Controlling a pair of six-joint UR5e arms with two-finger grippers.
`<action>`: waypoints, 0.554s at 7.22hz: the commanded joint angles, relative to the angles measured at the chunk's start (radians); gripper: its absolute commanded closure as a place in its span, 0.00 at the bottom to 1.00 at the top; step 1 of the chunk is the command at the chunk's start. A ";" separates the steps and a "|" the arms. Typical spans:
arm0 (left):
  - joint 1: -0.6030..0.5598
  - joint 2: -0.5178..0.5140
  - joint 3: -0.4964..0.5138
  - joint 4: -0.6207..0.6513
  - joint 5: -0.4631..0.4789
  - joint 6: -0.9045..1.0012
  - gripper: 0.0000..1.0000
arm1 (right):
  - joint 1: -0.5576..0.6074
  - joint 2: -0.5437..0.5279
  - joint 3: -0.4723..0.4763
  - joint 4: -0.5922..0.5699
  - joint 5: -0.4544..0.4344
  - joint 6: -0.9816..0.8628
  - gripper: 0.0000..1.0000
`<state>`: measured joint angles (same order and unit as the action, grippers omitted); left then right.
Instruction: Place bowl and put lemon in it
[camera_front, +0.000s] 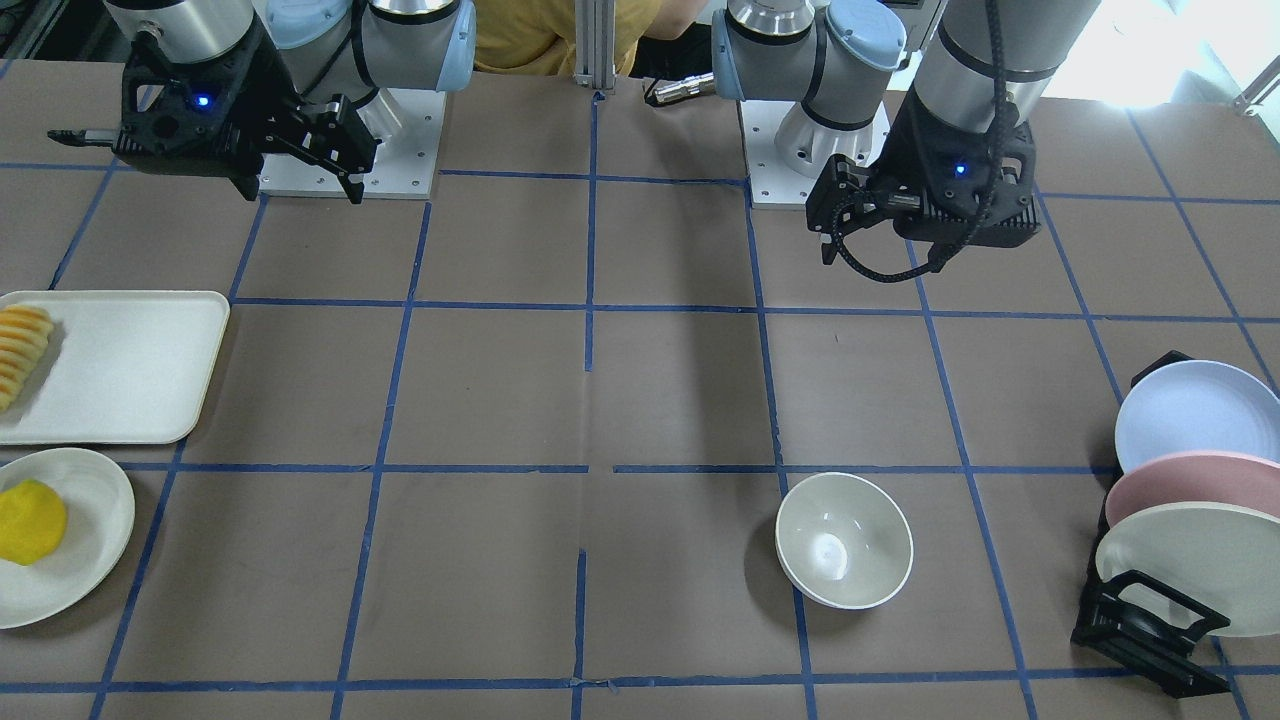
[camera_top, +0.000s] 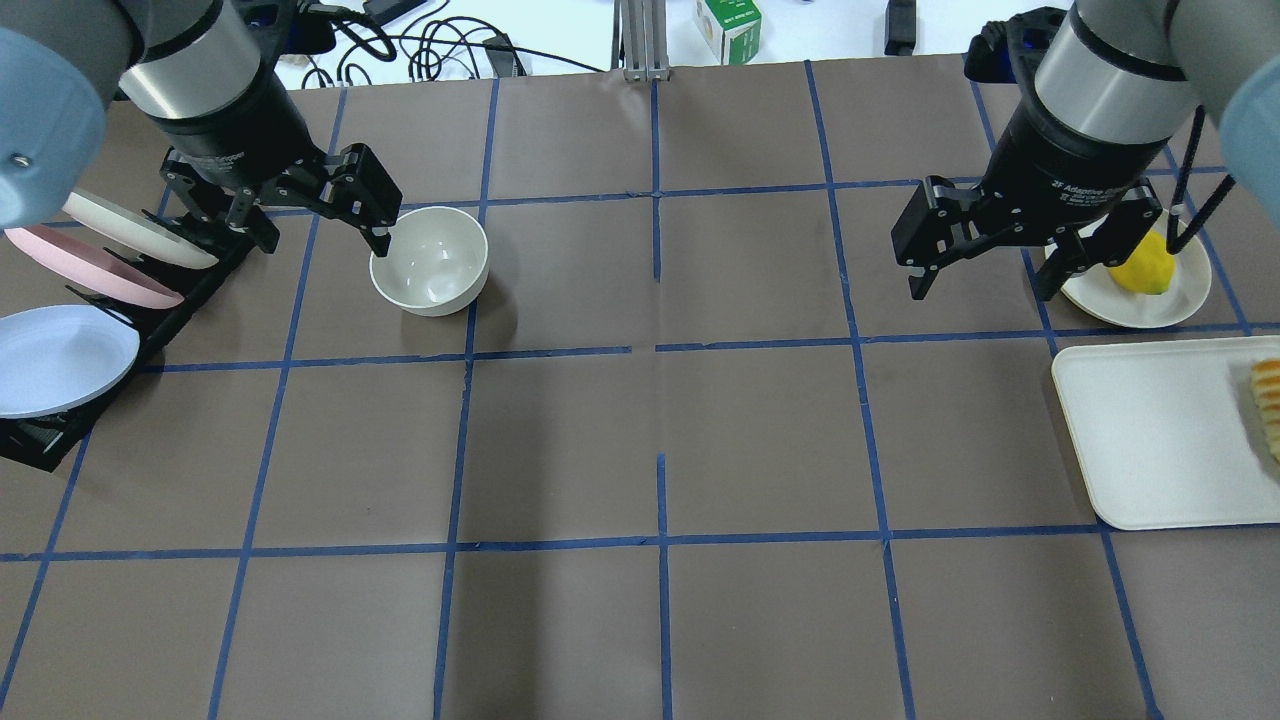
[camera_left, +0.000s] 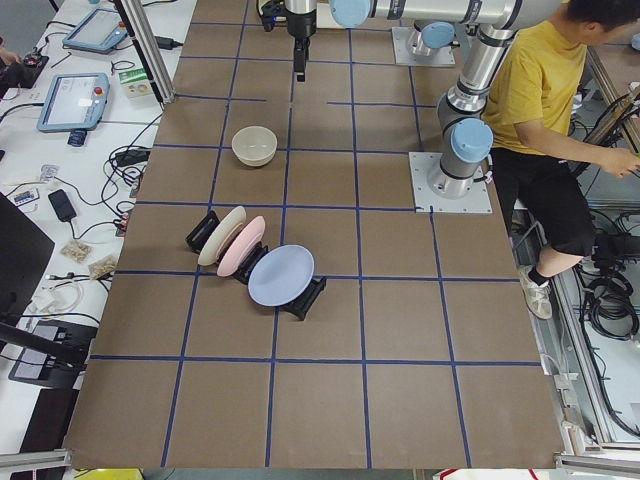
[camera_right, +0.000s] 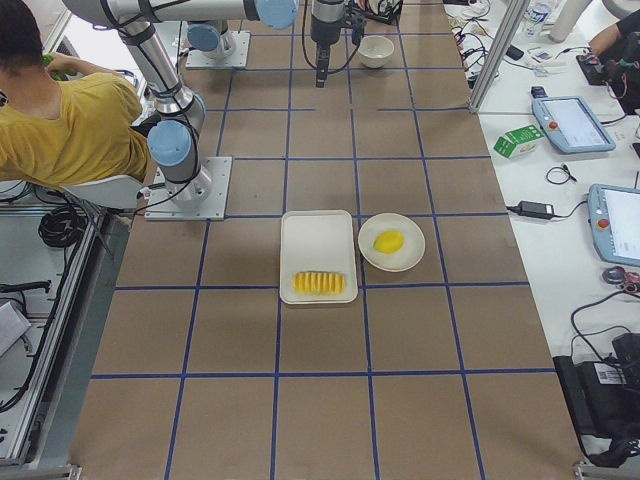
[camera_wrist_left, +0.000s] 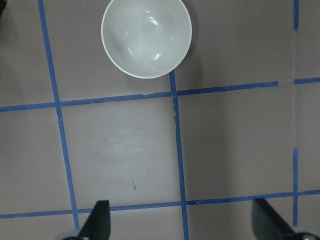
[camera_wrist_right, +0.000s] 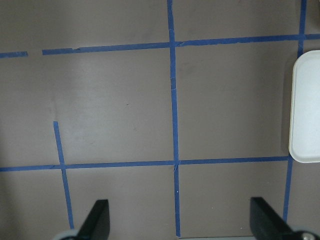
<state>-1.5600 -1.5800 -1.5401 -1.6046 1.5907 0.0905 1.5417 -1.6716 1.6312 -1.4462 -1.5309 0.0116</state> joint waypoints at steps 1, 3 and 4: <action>0.000 0.000 0.000 0.000 -0.002 0.000 0.00 | -0.002 0.001 0.002 0.000 0.000 0.005 0.00; 0.020 -0.018 -0.012 0.005 0.006 0.037 0.00 | -0.002 0.001 0.002 -0.002 -0.011 0.007 0.00; 0.065 -0.088 -0.035 0.194 0.006 0.098 0.00 | -0.014 0.006 0.006 -0.008 -0.012 0.008 0.00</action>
<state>-1.5372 -1.6072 -1.5536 -1.5602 1.5957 0.1300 1.5375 -1.6693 1.6341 -1.4491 -1.5391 0.0180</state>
